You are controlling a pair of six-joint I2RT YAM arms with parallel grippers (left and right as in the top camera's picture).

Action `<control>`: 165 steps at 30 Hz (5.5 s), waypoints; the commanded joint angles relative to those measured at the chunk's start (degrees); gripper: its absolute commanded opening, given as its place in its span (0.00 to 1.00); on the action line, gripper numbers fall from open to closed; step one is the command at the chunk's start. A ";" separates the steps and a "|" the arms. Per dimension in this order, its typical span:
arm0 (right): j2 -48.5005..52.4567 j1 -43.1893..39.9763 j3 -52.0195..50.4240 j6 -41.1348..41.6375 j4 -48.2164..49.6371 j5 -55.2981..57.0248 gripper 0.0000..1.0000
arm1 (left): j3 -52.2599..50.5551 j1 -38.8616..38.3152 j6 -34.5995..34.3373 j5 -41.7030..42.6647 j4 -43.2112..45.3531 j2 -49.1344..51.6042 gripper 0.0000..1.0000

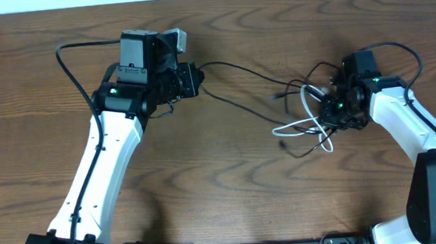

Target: Untangle cables

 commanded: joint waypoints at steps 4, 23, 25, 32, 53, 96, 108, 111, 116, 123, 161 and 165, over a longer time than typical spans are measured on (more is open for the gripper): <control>-8.26 -0.85 2.64 -8.98 0.13 -20.63 0.01 | 1.62 0.98 5.53 -1.92 -1.92 -1.33 0.08; -18.60 3.54 4.07 -11.78 -4.50 -10.64 0.01 | 1.60 -14.27 -1.68 14.25 8.94 5.07 0.71; -18.60 3.54 4.07 -11.76 -4.50 -10.64 0.01 | 1.60 -15.80 -6.01 12.20 9.81 6.82 0.70; -18.60 3.54 4.07 -11.74 -4.50 -10.19 0.01 | 1.60 -20.44 -13.81 10.14 12.50 13.44 0.67; -18.60 2.73 4.07 7.67 -8.09 12.31 0.01 | 1.57 -25.42 -19.82 -23.65 7.98 18.78 0.07; -15.04 -0.46 3.82 -2.69 -5.18 3.89 0.66 | 1.51 -15.76 -10.01 -10.60 -5.31 12.74 0.76; -14.99 -0.57 3.82 -2.71 -5.75 3.93 0.68 | 6.84 -13.44 0.61 11.19 -5.11 9.49 0.77; -14.99 -0.66 3.82 -2.71 -5.57 3.93 0.68 | 6.97 -11.50 8.66 21.51 -6.21 6.29 0.79; -14.99 -0.66 3.82 -2.73 -5.57 3.91 0.68 | 6.95 -9.35 19.67 11.19 -13.25 4.44 0.79; -14.99 -0.66 3.82 -2.71 -5.60 3.91 0.68 | 6.75 -9.77 18.78 -28.17 -14.91 4.83 0.80; -14.97 -0.66 3.82 -2.71 -6.19 3.91 0.68 | 4.44 -18.38 -17.57 -10.01 -7.50 22.08 0.72; -14.97 -0.66 3.82 -2.71 -6.16 3.91 0.68 | 4.44 -18.78 -17.97 -9.81 -5.29 23.54 0.72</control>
